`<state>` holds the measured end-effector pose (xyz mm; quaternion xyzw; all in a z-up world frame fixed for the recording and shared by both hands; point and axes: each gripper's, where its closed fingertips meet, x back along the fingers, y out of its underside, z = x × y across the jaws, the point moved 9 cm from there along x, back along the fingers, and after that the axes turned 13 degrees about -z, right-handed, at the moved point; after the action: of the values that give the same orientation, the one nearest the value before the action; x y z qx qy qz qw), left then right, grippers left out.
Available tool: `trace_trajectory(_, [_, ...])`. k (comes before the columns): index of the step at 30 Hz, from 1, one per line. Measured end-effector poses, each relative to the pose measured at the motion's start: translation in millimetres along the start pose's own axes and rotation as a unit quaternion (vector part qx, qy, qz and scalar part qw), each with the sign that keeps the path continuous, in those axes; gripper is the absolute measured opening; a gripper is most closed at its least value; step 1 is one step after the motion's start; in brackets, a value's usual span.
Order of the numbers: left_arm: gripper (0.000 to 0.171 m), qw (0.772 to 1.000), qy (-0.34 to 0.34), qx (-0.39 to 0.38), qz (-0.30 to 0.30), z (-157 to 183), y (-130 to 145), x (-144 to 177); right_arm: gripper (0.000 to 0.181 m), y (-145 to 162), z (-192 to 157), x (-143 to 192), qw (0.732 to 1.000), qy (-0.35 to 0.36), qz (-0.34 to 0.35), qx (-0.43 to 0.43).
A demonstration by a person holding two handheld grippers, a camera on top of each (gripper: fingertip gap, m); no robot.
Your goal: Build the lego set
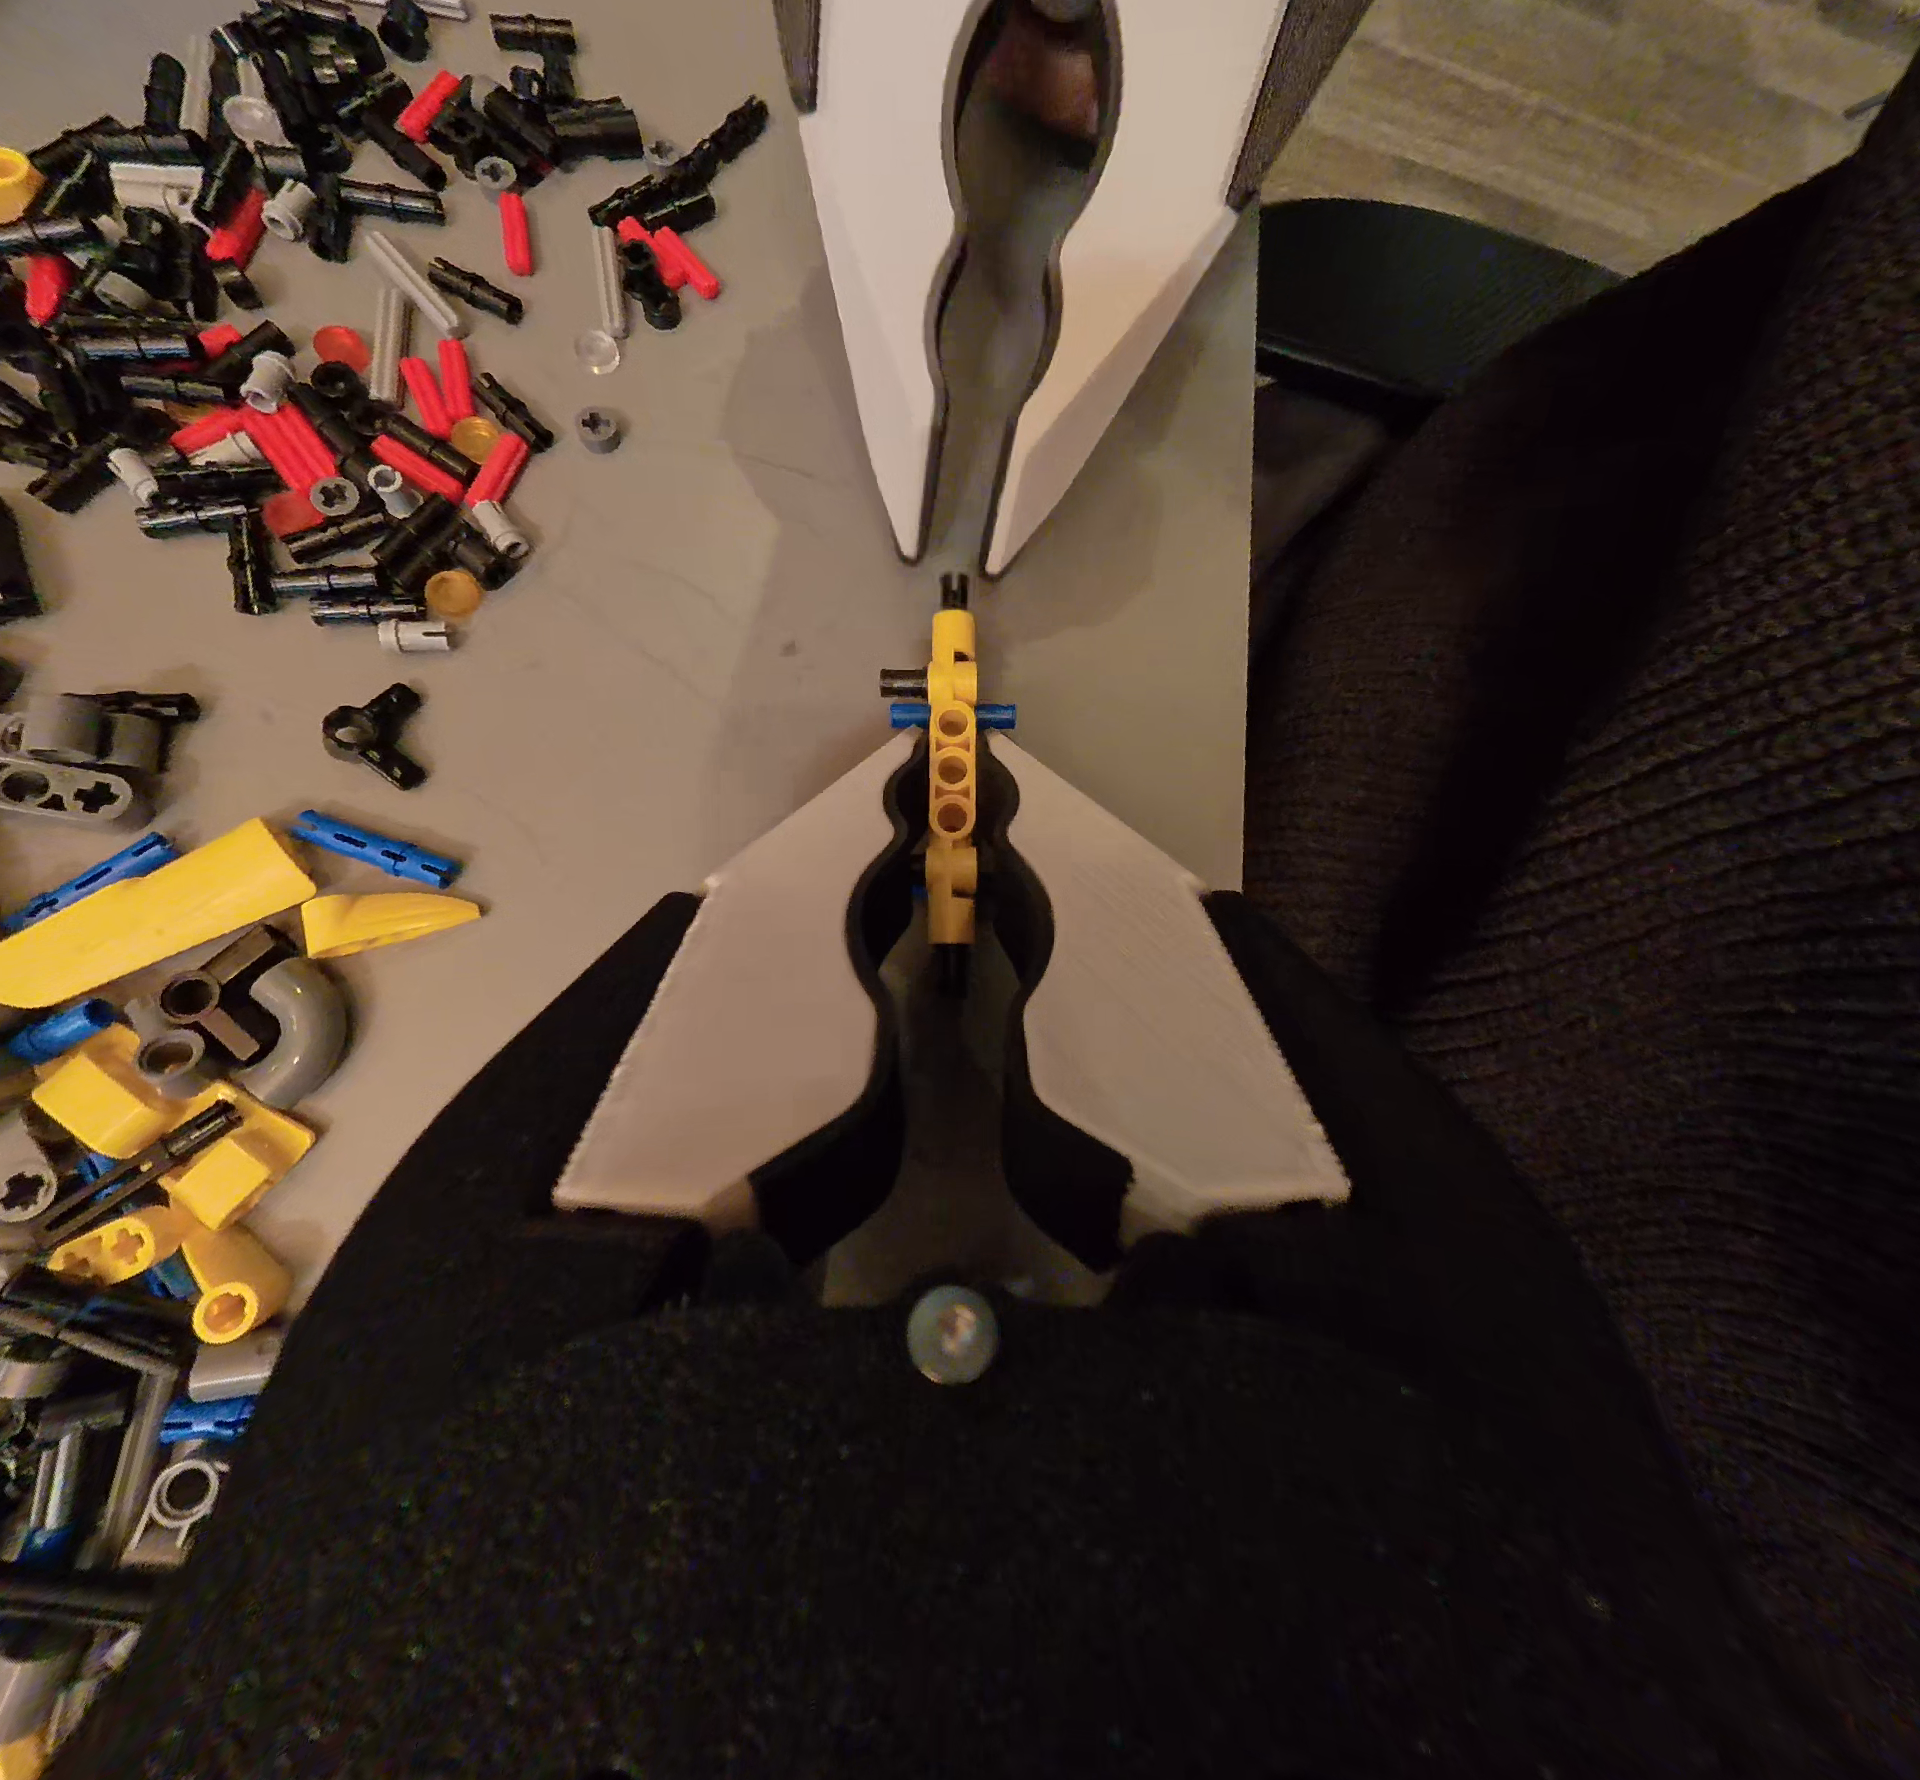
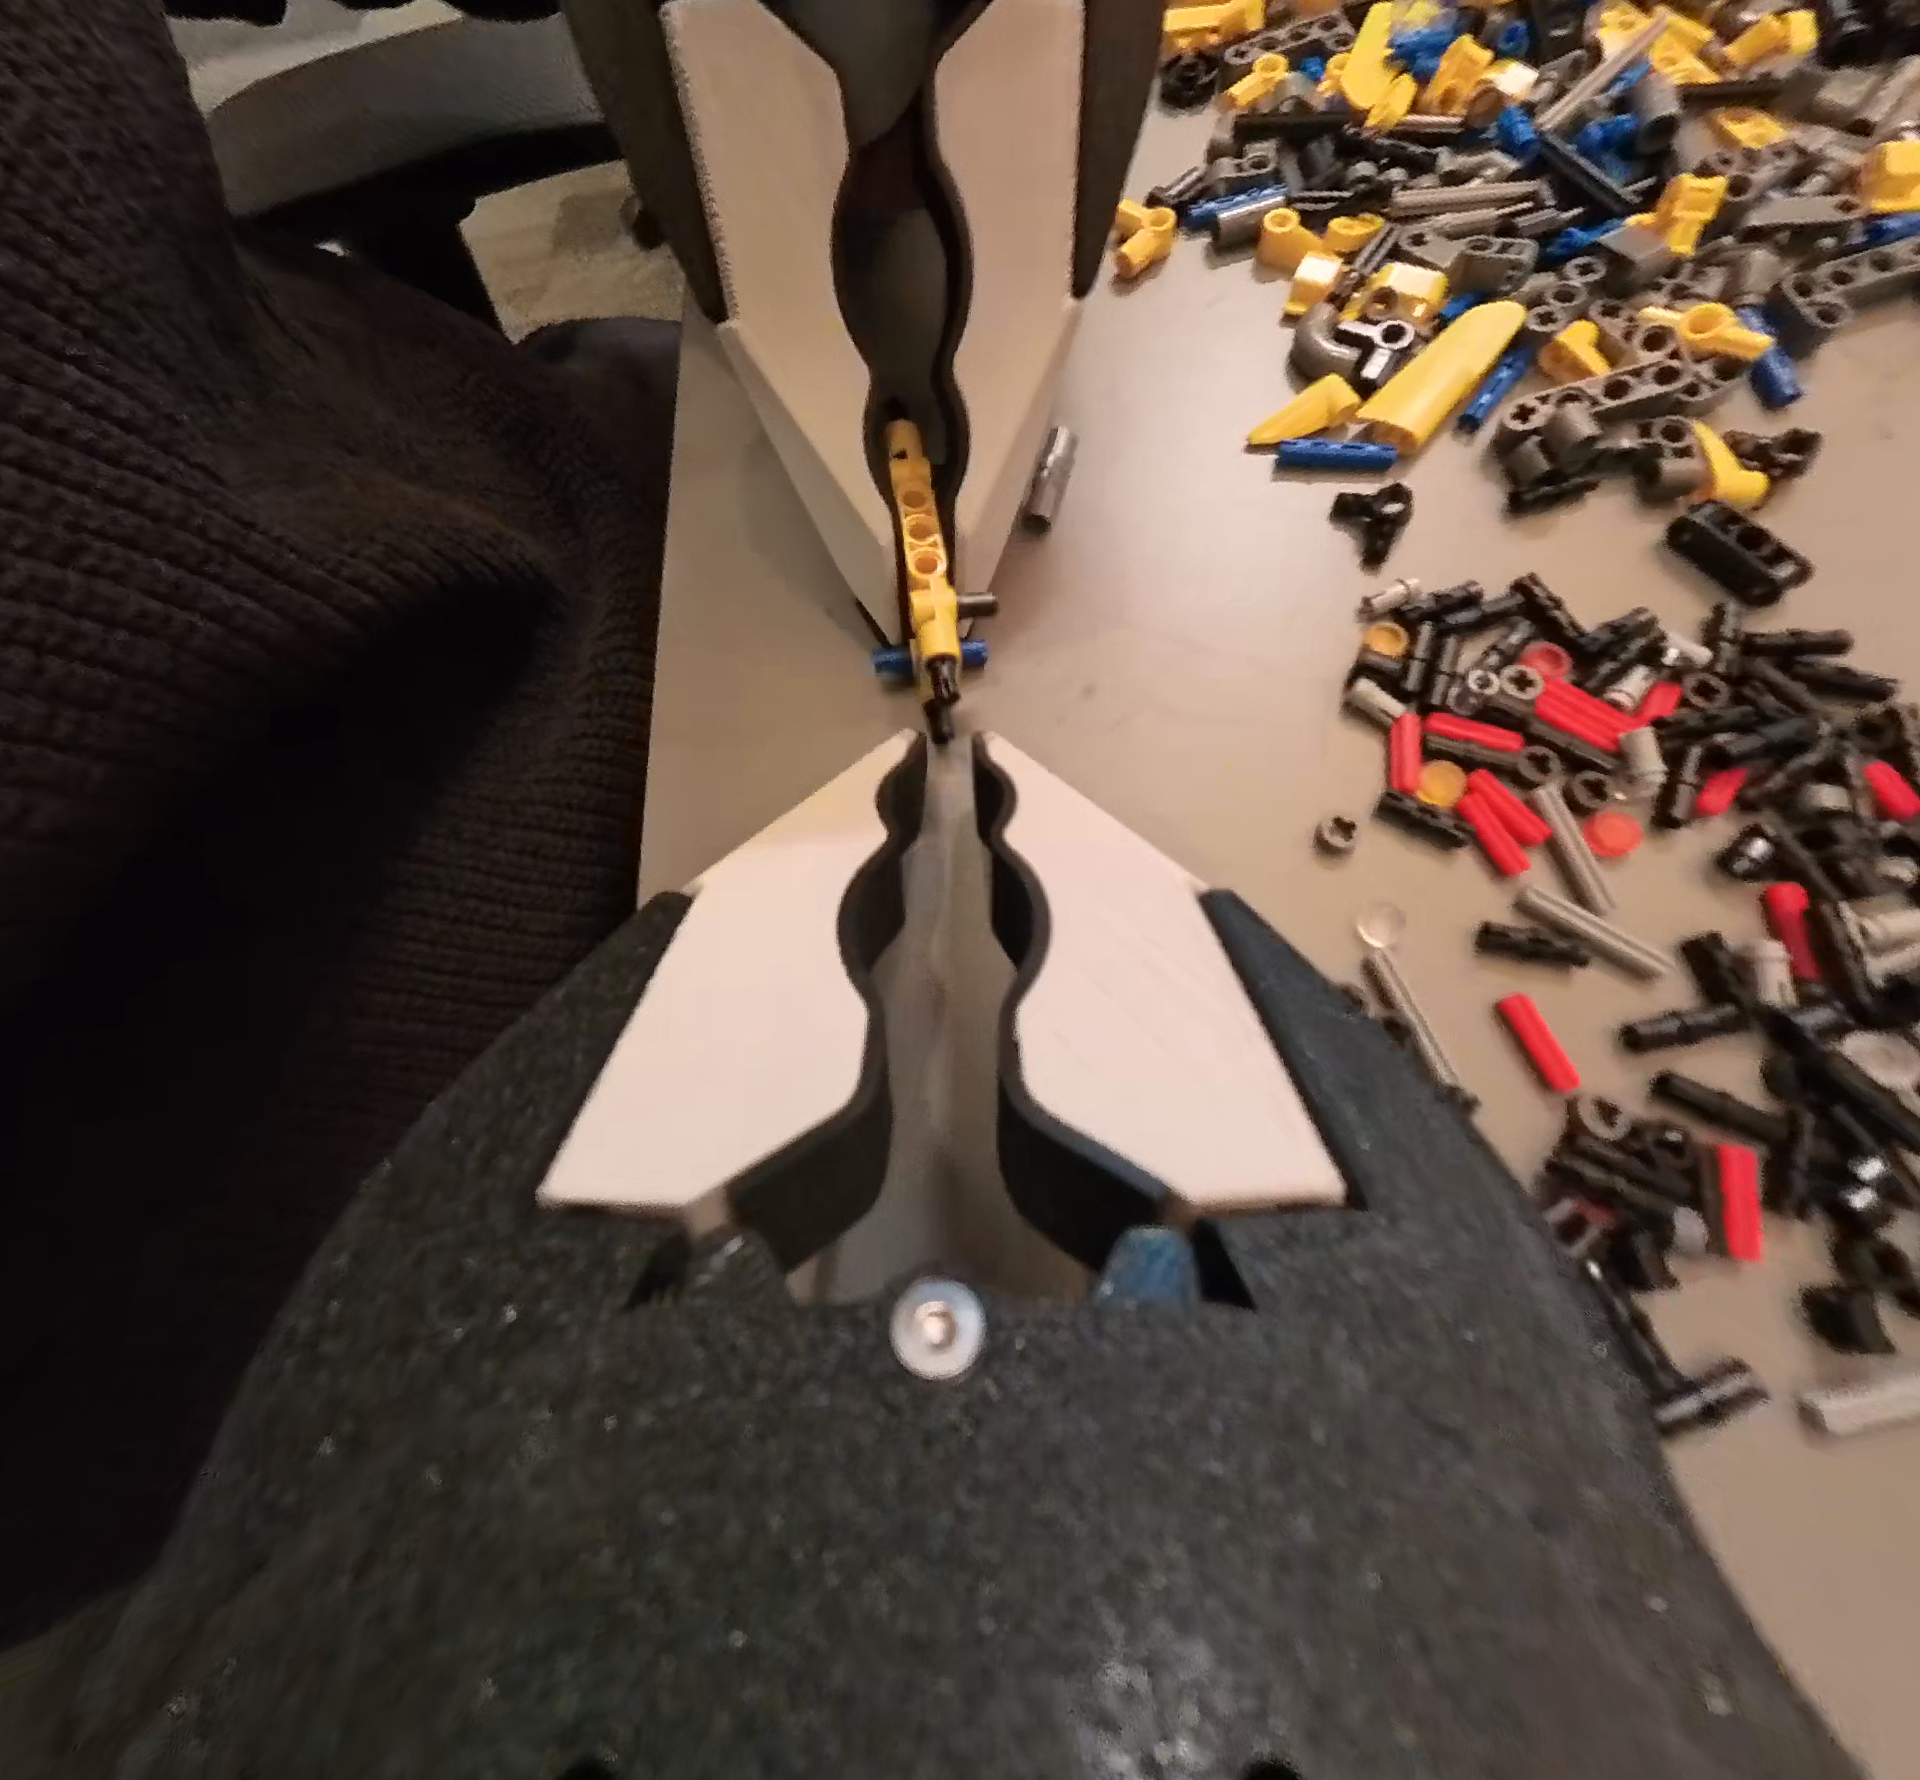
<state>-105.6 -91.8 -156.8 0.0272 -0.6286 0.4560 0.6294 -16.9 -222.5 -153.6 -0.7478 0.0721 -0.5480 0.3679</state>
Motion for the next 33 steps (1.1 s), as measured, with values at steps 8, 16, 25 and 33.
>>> trace_trajectory(8, [0.007, 0.952, 0.145, 0.178, 0.203, -22, -13, 29, 0.022, -4, 15, 44, 0.972, 0.116, 0.19, -0.073])
trace_trajectory(16, [0.007, 0.915, 0.139, 0.212, 0.314, -45, -18, 43, 0.022, -10, 53, 72, 0.872, 0.204, 0.407, -0.182])
trace_trajectory(25, [0.007, 0.919, 0.027, 0.131, 0.371, -36, -16, 53, 0.022, -19, 47, 48, 0.906, 0.255, 0.31, -0.133])
trace_trajectory(33, [0.007, 0.929, -0.125, 0.042, 0.345, -19, -20, 51, 0.022, -20, 47, 47, 0.909, 0.22, 0.326, -0.138])
